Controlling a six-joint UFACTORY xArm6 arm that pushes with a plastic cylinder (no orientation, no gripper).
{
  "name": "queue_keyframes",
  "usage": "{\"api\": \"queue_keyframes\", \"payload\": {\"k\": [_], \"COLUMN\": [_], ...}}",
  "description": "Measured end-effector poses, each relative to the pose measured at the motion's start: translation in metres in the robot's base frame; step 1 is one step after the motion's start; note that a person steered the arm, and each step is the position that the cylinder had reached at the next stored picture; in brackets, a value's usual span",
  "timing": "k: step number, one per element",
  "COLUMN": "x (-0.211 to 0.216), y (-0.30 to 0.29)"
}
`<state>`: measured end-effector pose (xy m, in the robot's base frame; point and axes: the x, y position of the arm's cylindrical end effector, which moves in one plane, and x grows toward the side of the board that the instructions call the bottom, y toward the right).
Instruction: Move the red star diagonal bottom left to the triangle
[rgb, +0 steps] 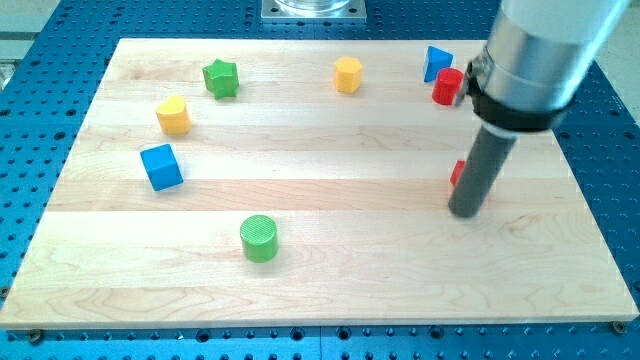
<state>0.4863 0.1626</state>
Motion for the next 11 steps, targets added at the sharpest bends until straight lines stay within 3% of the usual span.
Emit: {"api": "queue_keyframes", "payload": {"k": [2, 3, 4, 5, 6, 7, 9, 10, 11], "x": [-0.003, -0.053, -0.093, -0.052, -0.058, -0.074, -0.116, -0.143, -0.124], "y": [0.038, 0.039, -0.026, -0.054, -0.101, -0.092, -0.019, -0.019, -0.030]}}
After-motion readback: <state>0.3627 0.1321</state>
